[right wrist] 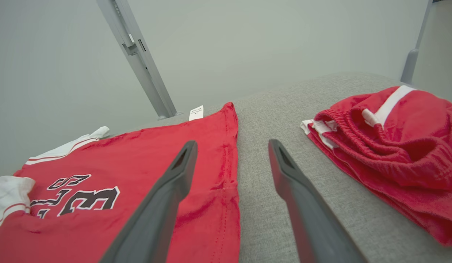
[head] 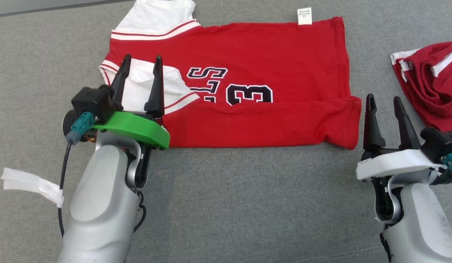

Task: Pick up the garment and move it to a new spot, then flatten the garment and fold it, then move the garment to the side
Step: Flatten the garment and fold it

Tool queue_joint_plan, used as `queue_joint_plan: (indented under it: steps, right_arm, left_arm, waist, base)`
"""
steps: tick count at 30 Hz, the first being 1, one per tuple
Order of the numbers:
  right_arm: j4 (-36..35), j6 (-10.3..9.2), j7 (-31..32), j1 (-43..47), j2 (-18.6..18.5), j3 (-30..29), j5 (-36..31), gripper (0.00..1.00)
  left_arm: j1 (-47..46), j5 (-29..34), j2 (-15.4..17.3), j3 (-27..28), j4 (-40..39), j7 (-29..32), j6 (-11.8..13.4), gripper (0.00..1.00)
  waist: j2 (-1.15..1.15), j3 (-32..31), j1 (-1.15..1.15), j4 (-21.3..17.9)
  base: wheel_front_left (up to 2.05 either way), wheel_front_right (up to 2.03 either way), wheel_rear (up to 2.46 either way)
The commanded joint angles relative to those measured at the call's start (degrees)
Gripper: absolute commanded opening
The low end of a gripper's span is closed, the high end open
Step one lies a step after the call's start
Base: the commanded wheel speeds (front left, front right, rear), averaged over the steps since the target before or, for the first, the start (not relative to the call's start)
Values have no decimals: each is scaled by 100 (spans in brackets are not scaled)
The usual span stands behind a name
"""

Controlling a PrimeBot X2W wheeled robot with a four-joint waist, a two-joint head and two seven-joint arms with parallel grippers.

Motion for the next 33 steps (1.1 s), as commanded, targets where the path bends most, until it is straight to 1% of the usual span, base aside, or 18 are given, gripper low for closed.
queue_joint_plan:
  steps: [1,3,6,9,11,16,19,25,27,28,29,30,31,33]
  right_arm:
    - [-72,0,-17,154,-14,-22,-61,100]
    - [-136,0,-17,292,-13,-24,-111,100]
    - [-212,0,-17,461,-14,-58,-193,100]
    - [-256,0,-17,579,-13,-93,-261,100]
    - [-281,0,-17,630,-13,-105,-278,100]
    - [-328,0,-17,725,-14,-114,-322,100]
    - [-332,0,-17,722,-14,-90,-346,100]
    - [-328,0,-17,649,-15,3,-382,100]
    - [-318,0,-17,647,-15,1,-386,100]
    - [-309,0,-17,655,-14,-4,-393,100]
    - [-299,0,-17,663,-14,-5,-398,100]
    - [-279,0,-17,678,-13,2,-416,100]
    - [-269,0,-17,686,-13,12,-418,100]
    - [-205,0,-17,721,-13,22,-418,100]
  left_arm:
    - [168,-68,22,23,-46,-16,-4,100]
    - [379,-128,21,79,-47,-16,-2,100]
    - [687,-119,30,205,11,-16,105,100]
    - [961,-199,136,358,173,9,228,100]
    - [1073,-259,205,434,285,128,266,100]
    - [1243,-528,273,533,499,717,300,100]
    - [1219,-673,236,569,601,962,309,100]
    - [1073,-844,193,604,885,1399,522,100]
    - [1029,-910,181,599,942,1511,528,100]
    - [1022,-947,168,607,963,1556,512,98]
    - [1026,-951,164,610,994,1596,541,73]
    - [1031,-937,171,593,1033,1661,587,44]
    - [1040,-944,174,579,1069,1728,595,36]
    - [1082,-976,163,542,1115,1862,622,30]
  waist:
    - [0,-240,0,144]
    - [0,-369,0,198]
    - [0,-544,0,285]
    - [0,-644,0,340]
    - [0,-678,0,362]
    - [0,-651,0,372]
    - [0,-590,0,338]
    - [0,-483,0,192]
    - [0,-467,0,145]
    - [0,-466,0,125]
    - [0,-468,0,112]
    - [0,-471,0,95]
    - [0,-476,0,83]
    - [0,-497,0,64]
  base:
    - [0,0,0]
    - [0,0,0]
    - [0,0,0]
    - [0,0,0]
    - [0,0,0]
    - [0,0,0]
    - [0,0,0]
    - [0,0,0]
    - [0,0,0]
    - [0,0,0]
    - [0,0,0]
    - [0,0,0]
    - [0,0,0]
    - [0,0,0]
